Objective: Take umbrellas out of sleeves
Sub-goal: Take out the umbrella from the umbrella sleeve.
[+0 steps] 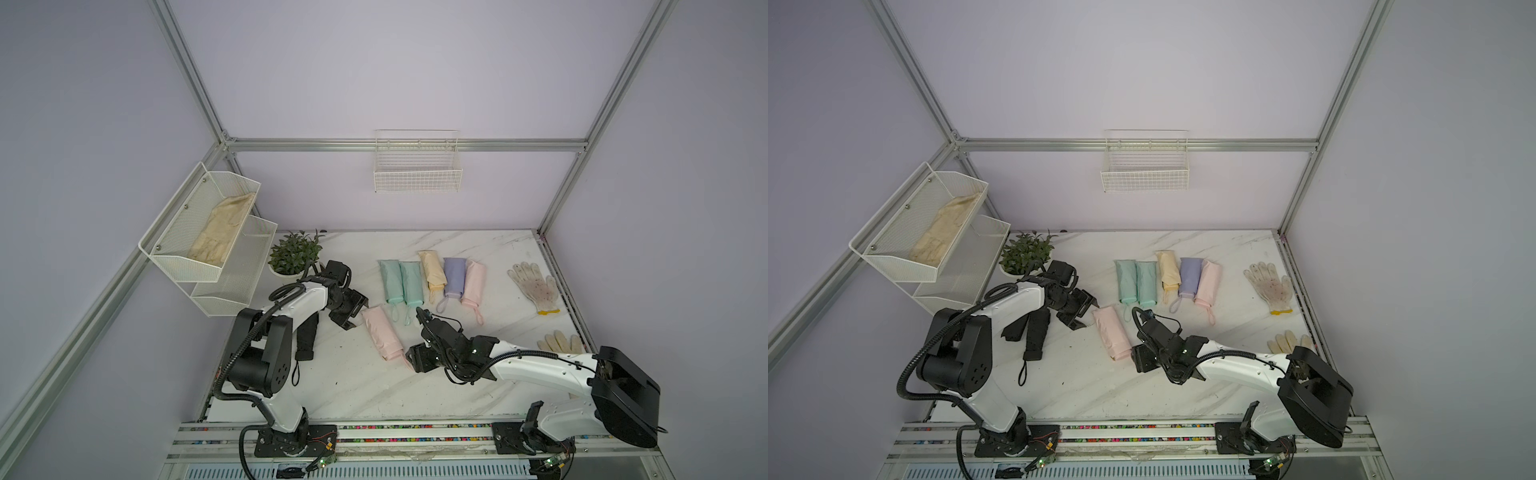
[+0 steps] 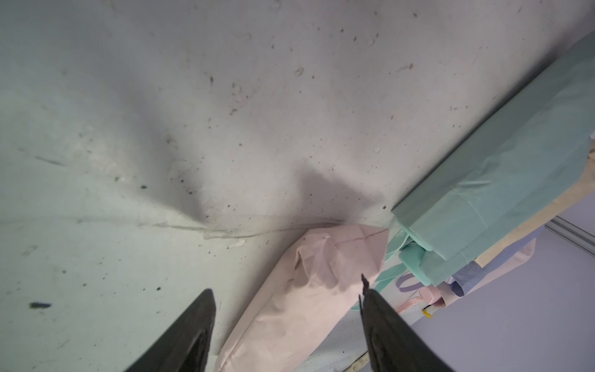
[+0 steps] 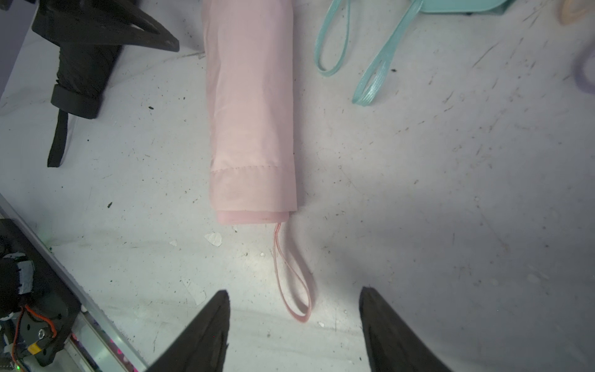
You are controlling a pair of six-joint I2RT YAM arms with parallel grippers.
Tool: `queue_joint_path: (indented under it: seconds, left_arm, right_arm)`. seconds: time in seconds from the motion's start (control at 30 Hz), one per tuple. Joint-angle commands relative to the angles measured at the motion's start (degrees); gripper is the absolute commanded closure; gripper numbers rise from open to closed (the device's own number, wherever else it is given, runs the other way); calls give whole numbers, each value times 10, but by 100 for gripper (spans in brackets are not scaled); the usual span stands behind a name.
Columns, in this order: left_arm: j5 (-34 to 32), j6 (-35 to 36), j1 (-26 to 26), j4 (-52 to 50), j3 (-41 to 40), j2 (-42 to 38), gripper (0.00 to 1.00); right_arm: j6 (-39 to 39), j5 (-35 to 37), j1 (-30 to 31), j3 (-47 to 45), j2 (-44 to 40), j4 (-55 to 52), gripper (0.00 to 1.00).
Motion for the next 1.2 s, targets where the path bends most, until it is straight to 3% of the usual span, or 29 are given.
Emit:
queue_joint_path:
  seconds: [0.0,0.47,0.7,0.87,1.17]
  left_arm:
    - [-15,-11,2,-16,46,21,28]
    - [-31,-15,-11,-47,120,99,46]
    - [-27,-21,-29,-58,144,116,46]
    - [-21,-20,-33,-68,150,125,69]
    - [-22,-13,-34,-75,157,123,98]
  right_arm:
    - [4,14,0,-4,5,15,33]
    - [7,28,-1,-32,-6,25,33]
    - [4,32,-4,-37,-9,27,33]
    - [3,30,-4,-44,-10,27,33]
    - [5,27,-6,-53,-28,27,33]
